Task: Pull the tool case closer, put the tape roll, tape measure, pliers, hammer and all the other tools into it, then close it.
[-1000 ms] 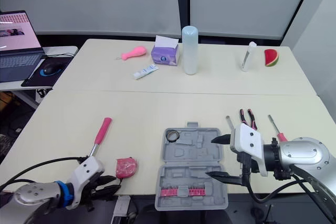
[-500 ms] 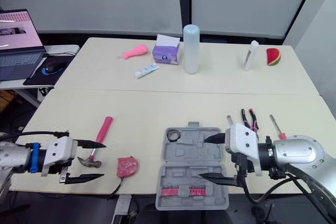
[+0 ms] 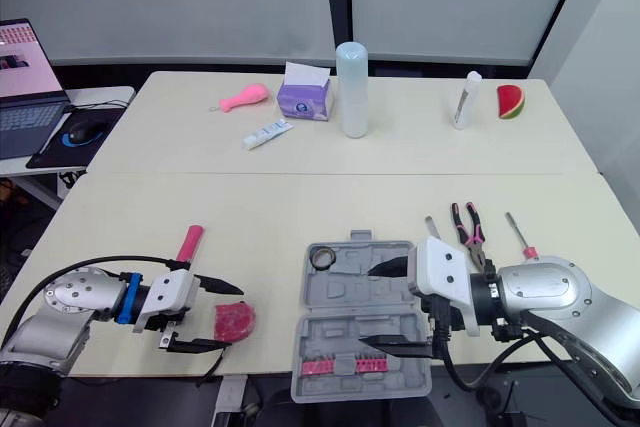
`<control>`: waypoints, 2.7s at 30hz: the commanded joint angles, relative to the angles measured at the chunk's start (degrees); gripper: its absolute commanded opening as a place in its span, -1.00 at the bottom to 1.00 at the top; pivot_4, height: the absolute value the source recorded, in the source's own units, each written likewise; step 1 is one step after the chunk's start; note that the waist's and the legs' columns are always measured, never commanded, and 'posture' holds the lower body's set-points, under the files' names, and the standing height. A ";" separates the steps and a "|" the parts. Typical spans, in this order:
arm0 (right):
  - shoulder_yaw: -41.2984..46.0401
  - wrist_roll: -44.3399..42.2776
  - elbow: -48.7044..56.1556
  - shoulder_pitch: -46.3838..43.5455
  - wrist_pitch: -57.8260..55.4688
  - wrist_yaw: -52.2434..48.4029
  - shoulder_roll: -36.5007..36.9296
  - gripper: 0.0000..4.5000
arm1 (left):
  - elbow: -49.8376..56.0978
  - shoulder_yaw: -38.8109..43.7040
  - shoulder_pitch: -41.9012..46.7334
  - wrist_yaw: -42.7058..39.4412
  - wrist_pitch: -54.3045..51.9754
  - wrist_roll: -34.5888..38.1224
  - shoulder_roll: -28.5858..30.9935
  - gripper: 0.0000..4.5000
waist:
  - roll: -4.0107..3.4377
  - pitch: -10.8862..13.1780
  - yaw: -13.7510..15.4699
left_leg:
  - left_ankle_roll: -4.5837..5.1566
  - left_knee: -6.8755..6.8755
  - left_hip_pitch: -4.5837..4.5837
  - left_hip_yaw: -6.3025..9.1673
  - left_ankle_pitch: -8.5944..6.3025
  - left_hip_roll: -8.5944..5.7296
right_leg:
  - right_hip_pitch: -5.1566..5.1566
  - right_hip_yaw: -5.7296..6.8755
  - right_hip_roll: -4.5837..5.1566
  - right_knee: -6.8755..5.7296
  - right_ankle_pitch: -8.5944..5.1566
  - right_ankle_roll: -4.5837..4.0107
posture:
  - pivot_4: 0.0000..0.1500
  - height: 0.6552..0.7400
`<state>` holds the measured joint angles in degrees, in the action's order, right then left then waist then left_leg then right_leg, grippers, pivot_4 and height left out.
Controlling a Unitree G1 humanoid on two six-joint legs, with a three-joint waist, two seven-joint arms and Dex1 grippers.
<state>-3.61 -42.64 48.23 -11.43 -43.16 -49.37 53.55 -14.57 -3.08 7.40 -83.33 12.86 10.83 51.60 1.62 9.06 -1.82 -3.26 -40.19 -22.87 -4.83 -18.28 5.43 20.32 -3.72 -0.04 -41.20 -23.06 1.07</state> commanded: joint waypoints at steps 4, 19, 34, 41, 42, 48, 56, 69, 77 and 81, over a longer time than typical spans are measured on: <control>0.29 -0.20 2.22 -0.16 -0.05 0.38 0.45 1.00 | -1.95 0.34 0.23 3.99 -1.17 -2.05 0.08 0.99 | 0.00 0.00 0.01 | 0.00 -0.06 0.00 0.01 0.00 0.00 | -0.03 0.02 0.00 -0.02 0.00 0.00 | 1.00 0.23; -0.25 -0.09 1.91 -0.94 -0.33 0.53 0.40 1.00 | 0.09 -0.53 -4.29 8.82 -2.76 -3.14 -1.51 0.99 | 0.00 -0.01 0.04 | 0.00 -0.24 0.00 0.06 0.00 0.02 | -0.08 0.10 0.02 -0.12 0.00 0.00 | 1.00 0.23; 0.93 -0.05 2.39 -0.11 -0.57 0.81 1.24 1.00 | -5.42 -2.16 -4.41 10.25 2.83 -5.27 -2.37 0.43 | -0.24 -0.17 0.14 | 0.01 -0.34 0.05 0.06 -0.01 0.01 | -0.12 0.09 0.03 -0.23 0.00 0.00 | 1.00 0.23; 5.09 -0.95 2.84 3.49 -1.25 2.37 2.16 1.00 | 4.15 0.82 -4.09 8.10 -0.20 0.51 -0.52 0.43 | -0.23 -0.16 0.15 | 0.01 -0.35 0.00 0.06 -0.01 0.01 | -0.10 0.10 0.03 -0.24 0.00 0.00 | 1.00 0.23; 6.62 -1.48 2.96 5.10 -1.80 2.92 2.44 1.00 | 7.03 0.99 -3.44 7.81 -1.55 1.64 -0.33 0.43 | -0.20 -0.16 0.31 | 0.01 -0.35 -0.02 0.06 -0.01 0.01 | -0.09 0.10 0.04 -0.24 0.00 0.00 | 1.00 0.23; 13.46 -6.67 4.03 14.64 -6.57 8.32 1.17 1.00 | 20.06 -1.20 1.45 7.99 -9.86 4.52 -0.96 0.43 | -0.16 -0.17 0.80 | 0.00 -0.47 -0.03 0.12 0.00 -0.01 | -0.24 0.14 0.01 -0.23 0.00 0.00 | 1.00 0.23; 3.90 -33.45 -6.80 8.09 -18.99 41.93 -18.18 1.00 | 28.54 -8.12 10.70 10.26 -18.54 2.61 -5.68 0.43 | -0.06 -0.22 -0.08 | -0.02 -0.54 -0.03 0.16 0.01 0.16 | -0.26 -0.19 -0.47 -0.24 0.00 0.00 | 1.00 0.23; -3.81 -54.38 -22.82 -2.63 -18.15 59.81 -27.54 1.00 | 31.22 -9.39 10.36 12.19 -18.87 1.28 -7.18 0.43 | -0.10 -0.20 0.02 | -0.02 -0.54 -0.11 0.12 0.00 0.16 | -0.09 -0.35 -0.43 -0.28 0.00 0.00 | 1.00 0.23; -6.09 -55.70 -26.69 -5.35 -18.31 60.08 -28.32 0.73 | 30.99 -9.08 10.08 13.26 -15.77 0.90 -9.02 0.43 | -0.10 -0.20 0.03 | -0.02 -0.54 -0.12 0.12 0.00 0.17 | -0.07 -0.35 -0.42 -0.30 0.00 0.00 | 1.00 0.23; -6.25 -55.65 -27.07 -6.02 -18.05 59.54 -28.23 0.10 | 30.91 -8.96 9.64 13.54 -15.03 0.99 -9.49 0.43 | -0.10 -0.20 0.03 | -0.02 -0.54 -0.12 0.12 0.00 0.19 | -0.06 -0.33 -0.42 -0.32 0.00 0.00 | 1.00 0.23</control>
<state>-10.27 -96.87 20.30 -16.71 -61.87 11.17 25.44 14.97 -12.16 17.51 -70.37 -3.29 11.48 42.44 1.51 8.86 -1.79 -3.28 -40.73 -22.99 -4.72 -18.28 5.61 20.26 -4.06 -0.46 -41.52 -23.06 1.07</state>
